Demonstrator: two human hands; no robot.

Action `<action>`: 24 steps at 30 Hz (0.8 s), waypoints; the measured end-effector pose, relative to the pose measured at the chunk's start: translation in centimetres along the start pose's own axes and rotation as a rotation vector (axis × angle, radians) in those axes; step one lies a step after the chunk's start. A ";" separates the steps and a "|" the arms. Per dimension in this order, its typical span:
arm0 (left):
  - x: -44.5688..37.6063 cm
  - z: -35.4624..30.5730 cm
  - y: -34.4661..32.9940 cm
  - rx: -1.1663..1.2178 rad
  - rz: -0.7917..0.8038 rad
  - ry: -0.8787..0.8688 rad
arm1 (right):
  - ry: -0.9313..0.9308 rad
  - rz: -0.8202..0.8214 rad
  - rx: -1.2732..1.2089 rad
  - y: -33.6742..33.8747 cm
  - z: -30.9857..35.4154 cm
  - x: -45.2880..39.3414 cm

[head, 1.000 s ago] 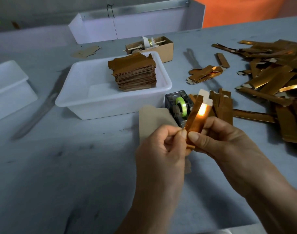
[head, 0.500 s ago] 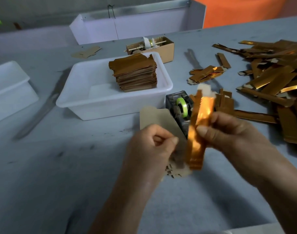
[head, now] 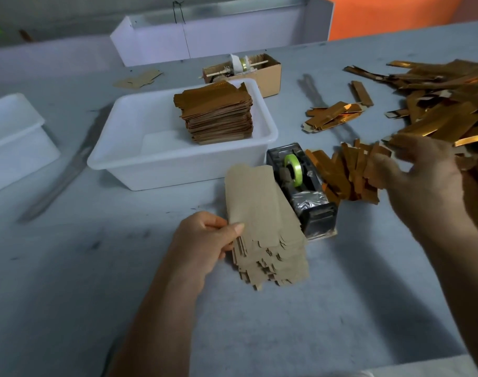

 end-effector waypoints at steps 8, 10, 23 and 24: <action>-0.2 -0.8 0.3 0.241 0.057 0.037 | 0.255 0.128 -0.203 0.6 6.7 7.7; 0.5 -1.4 0.4 0.429 0.110 0.036 | 0.246 0.116 -0.220 1.4 6.9 8.1; 4.5 -3.6 -3.5 0.439 0.371 -0.066 | -0.216 0.726 -0.979 -1.6 7.2 10.9; 4.4 -3.7 -3.5 0.408 0.343 -0.086 | -0.210 0.743 -0.987 -1.7 7.3 11.2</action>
Point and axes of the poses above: each hand's wrist, its own x-axis away from the middle knuckle, its own y-axis out of the back of the hand, z = x × y, the point moved 7 cm from there along -x, towards the middle knuckle, and after that the axes turned 11 degrees about x, right-handed, at the moved point
